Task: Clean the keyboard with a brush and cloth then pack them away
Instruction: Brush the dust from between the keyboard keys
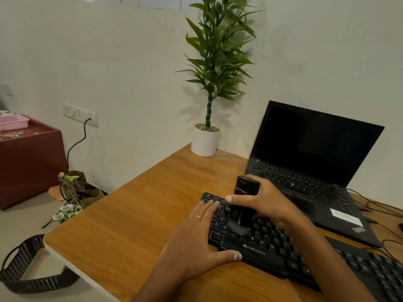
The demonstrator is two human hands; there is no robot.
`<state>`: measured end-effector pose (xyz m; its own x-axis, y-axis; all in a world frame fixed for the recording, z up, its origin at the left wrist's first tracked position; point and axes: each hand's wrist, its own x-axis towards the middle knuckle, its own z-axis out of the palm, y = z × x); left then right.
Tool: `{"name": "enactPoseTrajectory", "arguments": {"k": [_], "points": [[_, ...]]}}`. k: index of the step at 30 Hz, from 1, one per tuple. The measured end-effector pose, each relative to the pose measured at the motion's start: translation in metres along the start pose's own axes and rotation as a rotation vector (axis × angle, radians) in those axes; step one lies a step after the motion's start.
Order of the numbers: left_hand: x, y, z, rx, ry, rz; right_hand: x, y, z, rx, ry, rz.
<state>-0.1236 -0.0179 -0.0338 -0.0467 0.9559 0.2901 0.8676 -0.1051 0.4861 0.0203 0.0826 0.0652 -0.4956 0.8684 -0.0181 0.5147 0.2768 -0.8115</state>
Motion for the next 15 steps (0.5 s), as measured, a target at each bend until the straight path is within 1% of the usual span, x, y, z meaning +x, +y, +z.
{"name": "enactPoseTrajectory", "arguments": {"k": [1,2,3,5,6,7,8,10,12,13,15], "points": [[0.000,0.000,0.000,-0.001,-0.002,0.002,-0.004,-0.002,0.000,0.048,-0.077,0.022],[0.000,0.001,-0.001,-0.004,-0.001,0.004,-0.006,-0.003,0.001,0.038,-0.096,0.021],[0.000,0.001,-0.001,-0.006,0.002,0.003,-0.004,-0.001,0.003,-0.025,-0.045,0.002],[-0.001,0.001,-0.002,-0.006,0.001,0.003,0.000,0.002,0.006,-0.197,0.160,-0.041],[0.000,0.001,-0.002,-0.006,0.003,0.003,0.000,0.003,0.008,-0.232,0.224,-0.064],[0.000,0.001,-0.001,-0.007,0.005,0.003,-0.001,0.002,0.009,-0.225,0.233,-0.091],[0.000,0.001,-0.001,-0.009,0.004,0.003,-0.003,0.001,0.009,-0.213,0.185,-0.118],[-0.001,0.001,-0.001,-0.015,0.008,0.008,-0.008,-0.003,0.007,-0.213,0.035,-0.150],[-0.001,0.001,-0.001,-0.019,0.011,0.010,-0.010,-0.003,0.000,-0.158,-0.056,-0.124],[-0.001,0.001,-0.001,-0.018,0.013,0.009,-0.009,-0.002,-0.003,-0.129,-0.038,-0.098],[0.000,0.001,-0.002,-0.020,0.017,0.009,-0.006,0.003,-0.003,-0.164,0.114,-0.076]]}}
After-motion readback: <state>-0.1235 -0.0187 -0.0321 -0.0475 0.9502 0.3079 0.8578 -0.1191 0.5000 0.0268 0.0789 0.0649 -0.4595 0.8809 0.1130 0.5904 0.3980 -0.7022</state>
